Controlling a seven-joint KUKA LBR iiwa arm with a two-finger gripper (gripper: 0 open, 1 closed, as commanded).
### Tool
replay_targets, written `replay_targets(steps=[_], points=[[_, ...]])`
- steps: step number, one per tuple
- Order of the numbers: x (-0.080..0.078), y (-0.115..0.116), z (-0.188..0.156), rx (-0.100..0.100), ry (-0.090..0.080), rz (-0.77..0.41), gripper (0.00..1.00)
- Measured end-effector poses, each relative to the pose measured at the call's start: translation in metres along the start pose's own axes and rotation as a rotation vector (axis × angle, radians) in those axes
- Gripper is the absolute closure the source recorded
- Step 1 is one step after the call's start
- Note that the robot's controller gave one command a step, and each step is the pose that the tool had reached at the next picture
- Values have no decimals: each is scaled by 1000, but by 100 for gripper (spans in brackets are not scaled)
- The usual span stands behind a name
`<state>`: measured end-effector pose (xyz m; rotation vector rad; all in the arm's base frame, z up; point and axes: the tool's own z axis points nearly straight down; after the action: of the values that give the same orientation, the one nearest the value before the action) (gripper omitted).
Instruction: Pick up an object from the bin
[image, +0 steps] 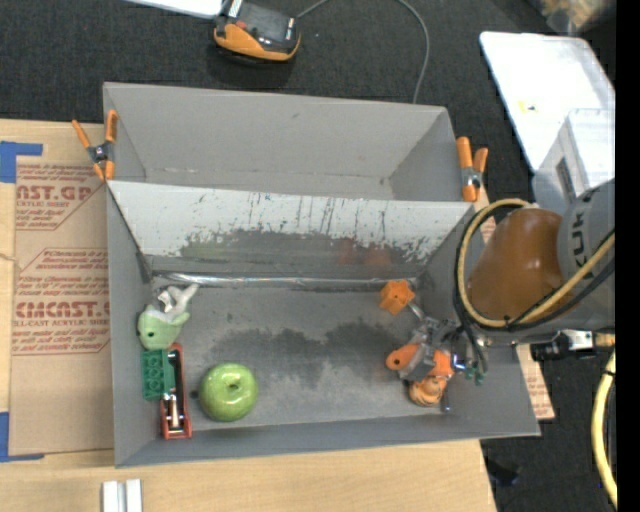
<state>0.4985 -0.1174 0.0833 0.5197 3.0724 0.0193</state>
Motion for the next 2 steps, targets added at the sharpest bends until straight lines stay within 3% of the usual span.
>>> replay_targets(steps=[1, 2], points=[[-5, 7, -72, 1, 3, -134, 100], [-22, -4, -146, 2, 10, -61, 100]])
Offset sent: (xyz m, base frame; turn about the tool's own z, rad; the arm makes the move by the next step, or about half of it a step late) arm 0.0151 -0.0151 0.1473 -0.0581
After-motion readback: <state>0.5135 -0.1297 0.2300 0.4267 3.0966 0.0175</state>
